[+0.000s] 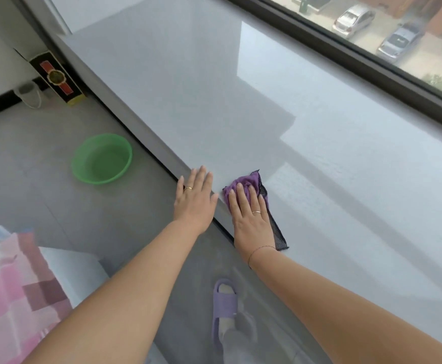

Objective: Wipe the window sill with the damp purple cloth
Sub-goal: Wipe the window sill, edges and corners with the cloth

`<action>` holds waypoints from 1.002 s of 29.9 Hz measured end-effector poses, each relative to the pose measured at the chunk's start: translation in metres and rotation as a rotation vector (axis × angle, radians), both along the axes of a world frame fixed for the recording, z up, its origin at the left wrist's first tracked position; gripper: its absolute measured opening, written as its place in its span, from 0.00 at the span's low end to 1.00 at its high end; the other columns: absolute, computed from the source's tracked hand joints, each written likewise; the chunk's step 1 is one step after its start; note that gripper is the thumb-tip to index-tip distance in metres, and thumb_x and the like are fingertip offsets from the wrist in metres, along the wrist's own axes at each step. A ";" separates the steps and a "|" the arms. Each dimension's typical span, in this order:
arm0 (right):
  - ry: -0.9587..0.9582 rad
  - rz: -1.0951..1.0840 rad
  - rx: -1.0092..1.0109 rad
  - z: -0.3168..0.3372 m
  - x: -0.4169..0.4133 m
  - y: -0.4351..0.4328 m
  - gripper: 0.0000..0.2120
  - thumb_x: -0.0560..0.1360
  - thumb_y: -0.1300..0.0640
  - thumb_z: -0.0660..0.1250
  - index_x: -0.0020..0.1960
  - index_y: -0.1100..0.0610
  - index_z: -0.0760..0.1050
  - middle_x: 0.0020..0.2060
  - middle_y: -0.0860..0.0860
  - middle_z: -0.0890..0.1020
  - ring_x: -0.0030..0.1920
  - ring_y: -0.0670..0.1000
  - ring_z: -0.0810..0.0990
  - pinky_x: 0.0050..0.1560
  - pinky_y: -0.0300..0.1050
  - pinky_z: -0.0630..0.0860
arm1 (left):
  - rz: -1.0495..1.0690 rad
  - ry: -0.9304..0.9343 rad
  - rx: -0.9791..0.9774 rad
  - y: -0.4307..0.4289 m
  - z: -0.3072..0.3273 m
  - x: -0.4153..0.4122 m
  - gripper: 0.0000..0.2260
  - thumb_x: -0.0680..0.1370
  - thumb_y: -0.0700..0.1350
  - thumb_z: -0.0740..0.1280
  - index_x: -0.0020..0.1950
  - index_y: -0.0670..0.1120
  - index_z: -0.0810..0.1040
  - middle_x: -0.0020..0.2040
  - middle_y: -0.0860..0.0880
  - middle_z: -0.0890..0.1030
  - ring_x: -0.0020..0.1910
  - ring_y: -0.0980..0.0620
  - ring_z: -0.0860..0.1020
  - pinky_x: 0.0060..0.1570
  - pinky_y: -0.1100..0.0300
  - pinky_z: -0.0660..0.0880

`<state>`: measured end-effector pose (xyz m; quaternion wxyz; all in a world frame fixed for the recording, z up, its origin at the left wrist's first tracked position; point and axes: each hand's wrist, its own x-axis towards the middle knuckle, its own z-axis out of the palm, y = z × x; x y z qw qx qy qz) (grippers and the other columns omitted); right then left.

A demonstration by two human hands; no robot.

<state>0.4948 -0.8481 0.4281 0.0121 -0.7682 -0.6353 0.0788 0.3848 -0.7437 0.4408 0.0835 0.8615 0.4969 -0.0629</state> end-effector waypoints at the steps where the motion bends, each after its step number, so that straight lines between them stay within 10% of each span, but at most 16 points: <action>1: -0.002 0.008 0.005 -0.001 -0.003 0.009 0.35 0.76 0.62 0.48 0.73 0.55 0.28 0.76 0.53 0.35 0.75 0.59 0.33 0.68 0.53 0.24 | 0.010 -0.003 0.003 0.010 0.000 -0.001 0.25 0.83 0.53 0.47 0.78 0.47 0.46 0.79 0.50 0.43 0.77 0.51 0.42 0.74 0.49 0.40; 30: 0.008 0.169 -0.024 0.000 -0.078 0.251 0.37 0.76 0.63 0.49 0.71 0.55 0.23 0.75 0.53 0.33 0.74 0.60 0.30 0.66 0.54 0.22 | 0.178 0.017 -0.079 0.233 0.010 -0.088 0.26 0.82 0.56 0.46 0.78 0.48 0.46 0.79 0.50 0.43 0.77 0.50 0.40 0.74 0.48 0.37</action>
